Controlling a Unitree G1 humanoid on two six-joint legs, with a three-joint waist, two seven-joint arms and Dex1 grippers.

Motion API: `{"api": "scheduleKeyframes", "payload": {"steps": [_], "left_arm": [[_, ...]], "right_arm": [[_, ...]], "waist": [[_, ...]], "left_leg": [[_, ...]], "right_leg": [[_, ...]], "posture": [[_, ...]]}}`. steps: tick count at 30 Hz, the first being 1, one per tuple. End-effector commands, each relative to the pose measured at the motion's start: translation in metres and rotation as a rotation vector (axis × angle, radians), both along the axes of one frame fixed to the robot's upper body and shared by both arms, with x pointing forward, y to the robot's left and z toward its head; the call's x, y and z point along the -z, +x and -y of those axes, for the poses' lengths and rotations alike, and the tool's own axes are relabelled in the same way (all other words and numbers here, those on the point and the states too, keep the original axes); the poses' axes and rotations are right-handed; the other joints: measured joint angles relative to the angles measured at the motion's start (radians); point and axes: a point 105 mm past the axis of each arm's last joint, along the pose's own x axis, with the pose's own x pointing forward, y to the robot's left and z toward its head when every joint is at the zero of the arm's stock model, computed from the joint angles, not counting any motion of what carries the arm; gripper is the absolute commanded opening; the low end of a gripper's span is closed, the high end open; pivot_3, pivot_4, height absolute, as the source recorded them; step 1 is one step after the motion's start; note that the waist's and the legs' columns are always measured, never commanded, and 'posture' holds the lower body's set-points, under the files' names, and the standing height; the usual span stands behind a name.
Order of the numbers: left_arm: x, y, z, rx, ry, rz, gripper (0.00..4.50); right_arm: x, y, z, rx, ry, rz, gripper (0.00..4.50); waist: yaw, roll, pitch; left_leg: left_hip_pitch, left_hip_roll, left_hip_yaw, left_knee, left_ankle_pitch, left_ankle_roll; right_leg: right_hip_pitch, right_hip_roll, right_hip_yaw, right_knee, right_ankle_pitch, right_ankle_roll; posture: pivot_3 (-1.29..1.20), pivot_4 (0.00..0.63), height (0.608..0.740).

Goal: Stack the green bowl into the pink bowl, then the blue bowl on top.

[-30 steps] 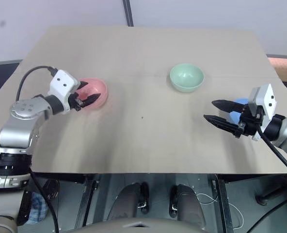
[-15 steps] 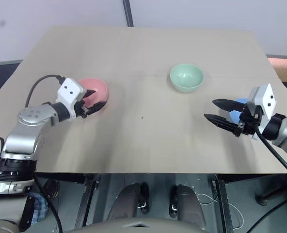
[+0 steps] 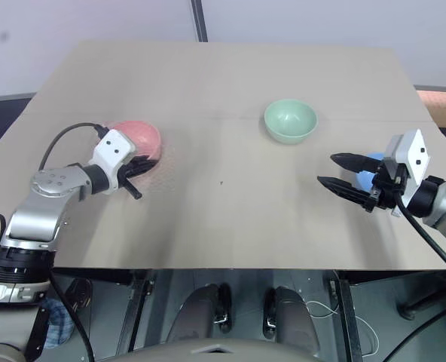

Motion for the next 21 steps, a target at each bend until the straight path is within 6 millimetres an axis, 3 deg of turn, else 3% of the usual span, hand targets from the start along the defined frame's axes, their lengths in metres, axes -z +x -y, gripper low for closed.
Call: {"api": "scheduleKeyframes", "payload": {"steps": [1,8,17,21], "left_arm": [[-0.014,0.001,0.002,0.027,0.037,0.055,0.05],[-0.032,-0.009,0.049,0.301,0.081,0.128,0.05],[-0.032,-0.044,0.113,0.829,0.309,0.16,0.05],[-0.026,-0.057,0.132,0.981,0.348,0.151,0.05]], "right_arm": [[-0.008,-0.001,-0.001,-0.003,-0.001,0.043,2.83],[-0.009,0.0,-0.002,-0.002,-0.001,0.047,2.83],[-0.01,0.004,-0.002,0.005,-0.003,0.058,2.83],[-0.01,0.004,-0.003,0.009,-0.001,0.059,2.83]], "waist": [[0.0,0.0,0.0],[0.001,0.0,0.0],[0.001,0.0,0.0],[0.0,0.0,0.0]], "left_leg": [[0.0,0.0,0.0,0.0,0.0,0.0],[0.0,0.0,0.0,0.001,0.0,0.0],[0.0,0.0,0.0,0.001,0.0,0.0],[0.0,0.0,0.0,0.002,0.0,0.0]], "right_leg": [[0.0,0.0,0.0,0.0,0.0,0.0],[0.0,0.0,0.0,0.0,0.0,0.0],[0.001,0.001,0.0,0.0,0.0,-0.001],[0.001,0.001,0.0,0.0,0.0,0.0]], "posture": [[0.0,0.15,0.74],[0.0,0.15,0.74],[0.0,0.15,0.74],[0.0,0.15,0.74]]}}
